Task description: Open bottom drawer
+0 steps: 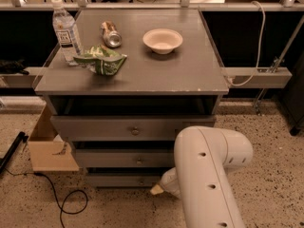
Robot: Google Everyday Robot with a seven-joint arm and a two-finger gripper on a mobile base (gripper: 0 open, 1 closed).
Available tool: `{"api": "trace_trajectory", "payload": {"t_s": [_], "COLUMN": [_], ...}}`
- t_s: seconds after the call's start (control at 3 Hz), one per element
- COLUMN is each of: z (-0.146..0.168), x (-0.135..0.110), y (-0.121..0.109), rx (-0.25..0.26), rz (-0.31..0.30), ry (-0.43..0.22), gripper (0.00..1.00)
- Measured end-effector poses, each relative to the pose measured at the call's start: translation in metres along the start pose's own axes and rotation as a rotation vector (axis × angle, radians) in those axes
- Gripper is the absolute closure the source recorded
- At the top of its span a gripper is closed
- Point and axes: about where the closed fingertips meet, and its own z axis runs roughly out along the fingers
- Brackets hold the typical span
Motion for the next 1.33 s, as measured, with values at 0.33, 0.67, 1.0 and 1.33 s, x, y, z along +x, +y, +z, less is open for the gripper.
{"api": "trace_trajectory", "payload": {"t_s": [0.33, 0.67, 1.0, 1.33], "z": [0.000, 0.008, 0.008, 0.003], "x": [0.000, -0.018, -0.018, -0.001], "y": [0.000, -0.010, -0.010, -0.009], "rx": [-0.001, 0.032, 0.032, 0.004], "rz": [0.000, -0.012, -0.012, 0.014], "ry": [0.000, 0.018, 0.018, 0.030], "gripper": [0.00, 0.00, 0.00, 0.00]}}
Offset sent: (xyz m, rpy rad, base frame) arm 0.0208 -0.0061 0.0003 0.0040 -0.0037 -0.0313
